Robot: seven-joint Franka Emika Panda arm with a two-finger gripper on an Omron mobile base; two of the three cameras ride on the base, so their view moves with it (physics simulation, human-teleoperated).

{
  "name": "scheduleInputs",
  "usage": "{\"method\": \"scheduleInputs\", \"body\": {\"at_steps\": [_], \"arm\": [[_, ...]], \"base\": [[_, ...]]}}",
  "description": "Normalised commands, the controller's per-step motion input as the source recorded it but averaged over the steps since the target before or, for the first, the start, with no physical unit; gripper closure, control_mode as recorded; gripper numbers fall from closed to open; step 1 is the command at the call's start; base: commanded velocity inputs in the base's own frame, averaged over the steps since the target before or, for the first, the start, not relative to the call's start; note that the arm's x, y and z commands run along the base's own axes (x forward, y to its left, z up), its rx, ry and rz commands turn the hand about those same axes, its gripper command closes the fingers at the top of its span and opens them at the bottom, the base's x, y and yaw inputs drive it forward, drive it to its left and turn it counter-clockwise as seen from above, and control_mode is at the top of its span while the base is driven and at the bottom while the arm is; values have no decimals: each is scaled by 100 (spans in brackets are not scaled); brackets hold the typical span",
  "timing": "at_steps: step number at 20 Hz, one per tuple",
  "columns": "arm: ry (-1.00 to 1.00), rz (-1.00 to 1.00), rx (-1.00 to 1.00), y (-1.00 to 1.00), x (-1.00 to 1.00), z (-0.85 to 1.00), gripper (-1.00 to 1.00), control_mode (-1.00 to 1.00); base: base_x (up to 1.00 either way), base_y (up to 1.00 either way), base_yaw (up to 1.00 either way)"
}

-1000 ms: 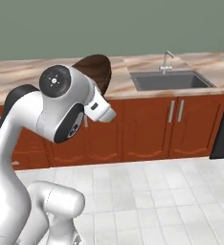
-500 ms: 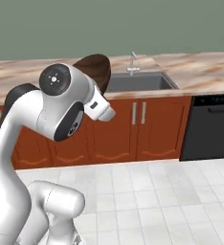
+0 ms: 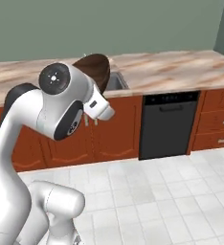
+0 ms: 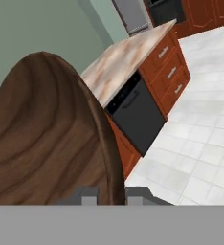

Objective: Pick up the bowls from the cabinet and place each bowl in front of a stool on the dining counter.

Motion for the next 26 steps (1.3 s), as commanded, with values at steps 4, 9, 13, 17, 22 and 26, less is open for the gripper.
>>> {"method": "scheduleInputs", "body": {"at_steps": [4, 9, 13, 17, 22, 26], "arm": [[0, 0, 0, 0, 0, 0, 100, 100], [0, 0, 0, 0, 0, 0, 100, 100], [0, 0, 0, 0, 0, 0, 100, 100], [0, 0, 0, 0, 0, 0, 100, 100], [0, 0, 0, 0, 0, 0, 100, 100], [0, 0, 0, 0, 0, 0, 100, 100]], "base": [[49, -100, -46], [55, -100, -58], [65, -100, -59], [97, -99, -53], [100, -74, -42], [100, -30, -35]]}}
